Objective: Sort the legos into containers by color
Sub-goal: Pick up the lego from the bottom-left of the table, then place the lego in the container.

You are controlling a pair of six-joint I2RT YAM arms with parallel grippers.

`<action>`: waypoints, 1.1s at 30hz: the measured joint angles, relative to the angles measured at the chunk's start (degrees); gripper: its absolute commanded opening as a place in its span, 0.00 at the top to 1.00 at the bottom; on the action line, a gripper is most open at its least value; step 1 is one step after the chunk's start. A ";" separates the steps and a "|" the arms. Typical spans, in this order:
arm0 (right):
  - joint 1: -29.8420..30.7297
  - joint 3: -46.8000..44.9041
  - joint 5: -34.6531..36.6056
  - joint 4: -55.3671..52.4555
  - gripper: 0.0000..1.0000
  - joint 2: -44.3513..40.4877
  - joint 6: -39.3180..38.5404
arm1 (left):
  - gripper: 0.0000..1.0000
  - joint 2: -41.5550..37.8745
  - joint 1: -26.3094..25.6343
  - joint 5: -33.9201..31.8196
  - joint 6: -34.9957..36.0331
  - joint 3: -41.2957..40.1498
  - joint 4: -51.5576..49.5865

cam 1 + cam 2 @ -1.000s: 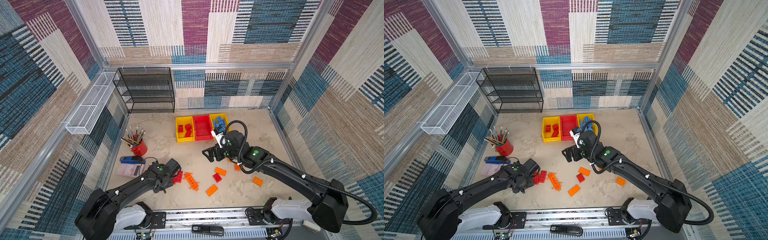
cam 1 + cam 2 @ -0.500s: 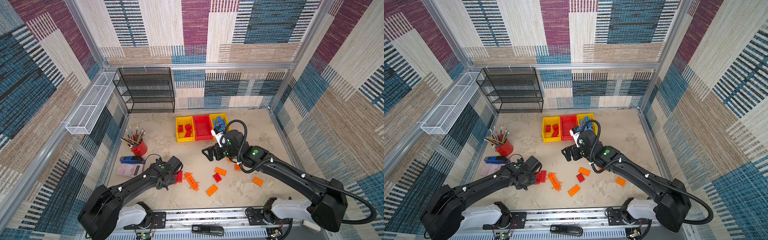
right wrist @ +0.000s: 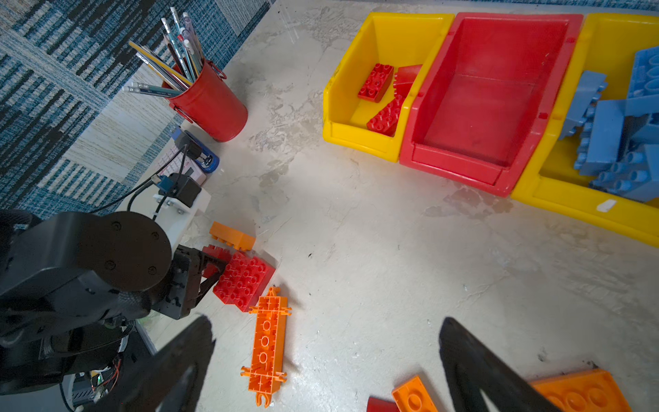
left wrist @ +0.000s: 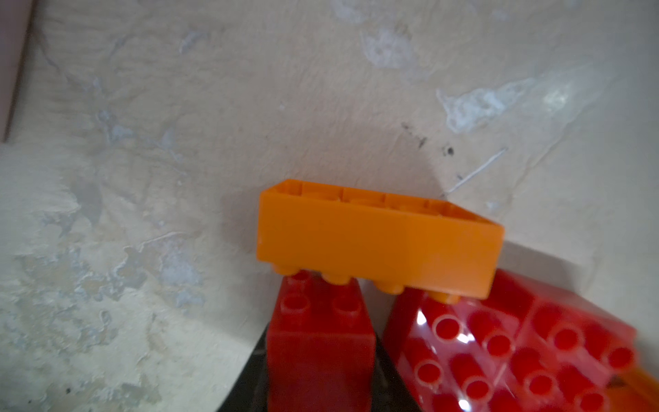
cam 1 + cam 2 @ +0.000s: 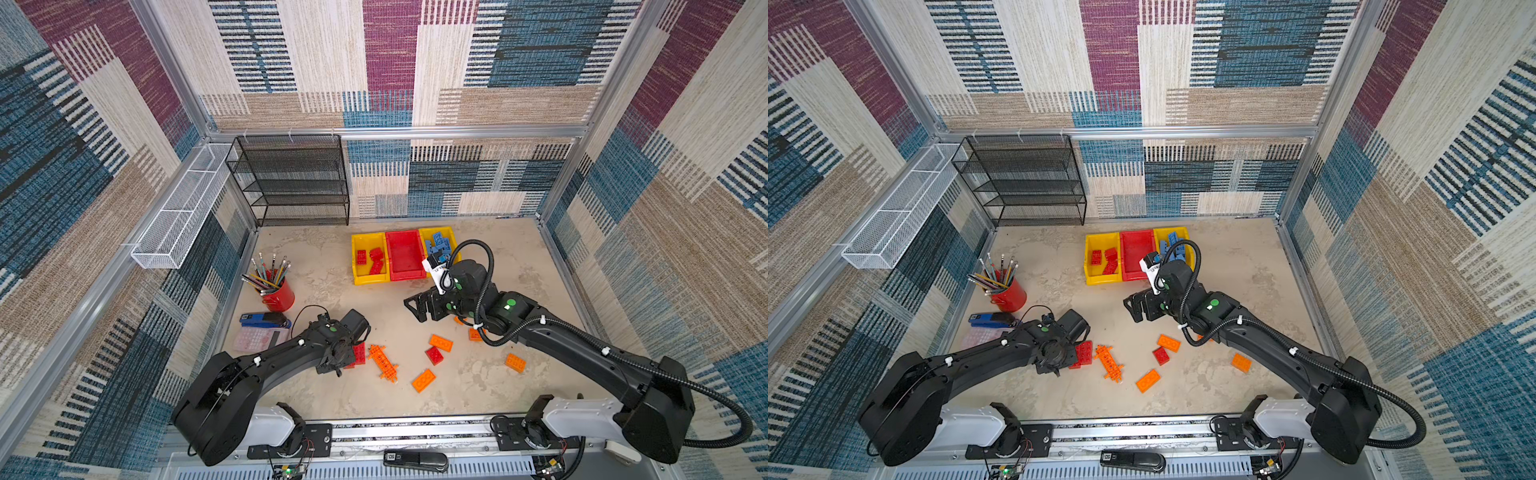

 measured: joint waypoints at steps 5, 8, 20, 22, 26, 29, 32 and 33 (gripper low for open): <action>0.04 -0.48 0.85 0.15 0.01 -1.01 0.07 | 0.93 -2.29 -0.04 -0.20 1.49 3.41 -3.34; 0.04 -0.59 1.14 0.37 0.01 -1.55 0.20 | 0.92 -3.72 -0.04 -1.03 2.75 7.54 -6.03; -0.04 -1.14 4.50 2.27 0.01 -4.50 0.11 | 0.89 14.01 4.20 -4.35 15.54 37.68 -8.48; -0.13 -0.76 5.46 2.38 0.01 -4.55 -0.28 | 0.89 19.63 5.79 -3.50 18.03 43.91 -7.80; -0.28 -0.44 6.47 2.38 0.01 -4.55 -0.72 | 0.88 31.91 8.57 -1.16 22.29 58.21 -7.69; -0.52 -0.44 6.97 2.38 0.01 -4.57 -0.92 | 0.87 41.09 9.97 0.50 24.63 69.55 -8.96; -0.90 -0.35 6.97 2.47 0.01 -4.35 -0.92 | 0.83 49.33 11.23 2.03 25.97 79.95 -10.91; -0.98 -0.02 6.97 2.45 0.01 -3.93 -0.92 | 0.77 51.71 11.69 2.62 26.36 83.01 -11.80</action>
